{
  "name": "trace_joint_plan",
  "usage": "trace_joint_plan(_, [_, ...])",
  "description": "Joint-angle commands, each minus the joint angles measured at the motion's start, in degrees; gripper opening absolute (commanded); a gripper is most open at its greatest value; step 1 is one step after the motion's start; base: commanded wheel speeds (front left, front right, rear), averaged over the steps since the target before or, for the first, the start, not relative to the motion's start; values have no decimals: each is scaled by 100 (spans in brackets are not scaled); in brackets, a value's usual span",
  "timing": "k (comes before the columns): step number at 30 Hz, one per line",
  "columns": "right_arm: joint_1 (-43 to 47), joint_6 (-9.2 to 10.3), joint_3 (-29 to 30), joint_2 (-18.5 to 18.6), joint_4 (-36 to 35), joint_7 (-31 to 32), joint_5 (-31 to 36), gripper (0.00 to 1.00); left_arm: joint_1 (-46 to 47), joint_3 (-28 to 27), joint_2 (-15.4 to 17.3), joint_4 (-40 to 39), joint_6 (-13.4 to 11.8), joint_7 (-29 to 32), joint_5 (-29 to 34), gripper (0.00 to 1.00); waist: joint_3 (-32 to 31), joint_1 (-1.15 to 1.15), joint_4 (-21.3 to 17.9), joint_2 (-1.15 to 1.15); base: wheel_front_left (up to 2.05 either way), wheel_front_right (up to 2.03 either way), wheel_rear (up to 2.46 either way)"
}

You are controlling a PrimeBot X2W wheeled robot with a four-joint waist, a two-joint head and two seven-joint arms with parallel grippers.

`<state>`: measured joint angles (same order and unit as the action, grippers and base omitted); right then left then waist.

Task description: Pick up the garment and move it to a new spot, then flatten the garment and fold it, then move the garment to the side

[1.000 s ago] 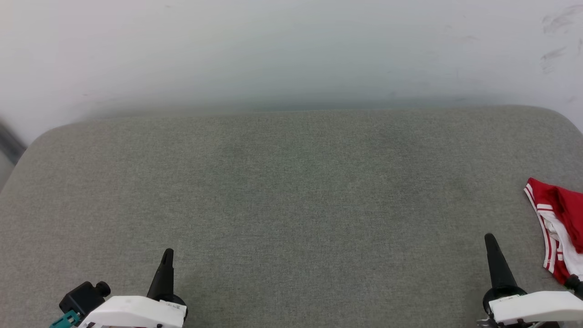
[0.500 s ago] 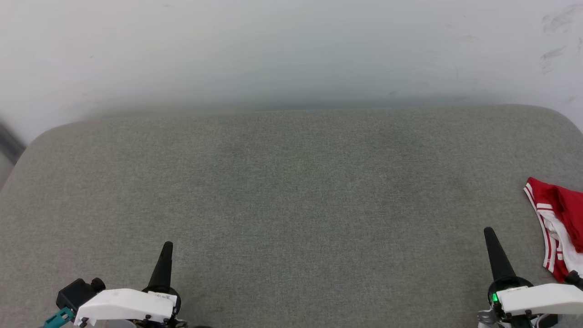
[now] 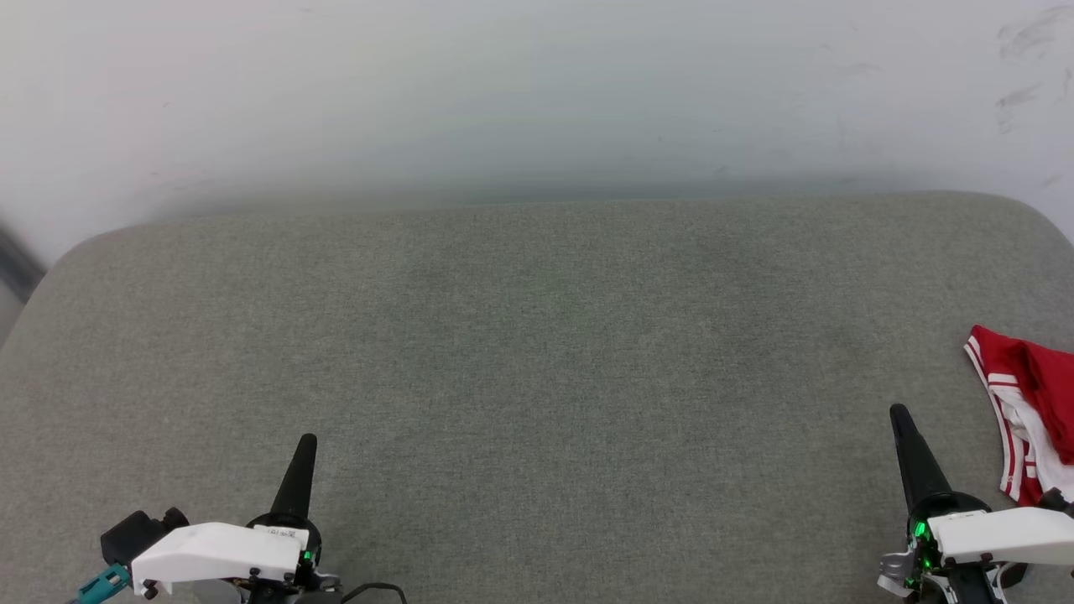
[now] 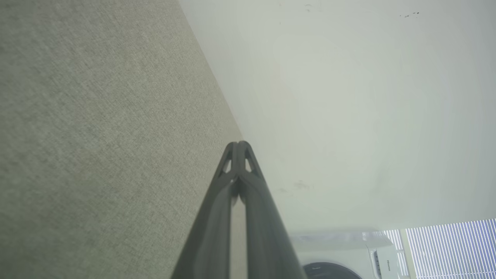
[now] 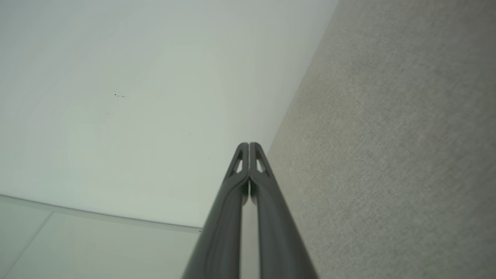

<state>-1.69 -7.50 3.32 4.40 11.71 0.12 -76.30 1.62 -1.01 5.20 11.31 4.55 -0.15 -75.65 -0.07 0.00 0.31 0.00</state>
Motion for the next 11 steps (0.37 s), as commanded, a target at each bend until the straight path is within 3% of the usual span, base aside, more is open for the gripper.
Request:
trace_joint_plan(1, [-144,1,24,32,4,45,-154,0,142,-49,11,-5,62,37,-153,0,1,0,-1,0,0,0,0])
trace_joint_plan(11, [-244,1,54,20,66,180,-635,0,245,-123,-7,74,127,164,-664,0,7,0,-9,0,0,0,0])
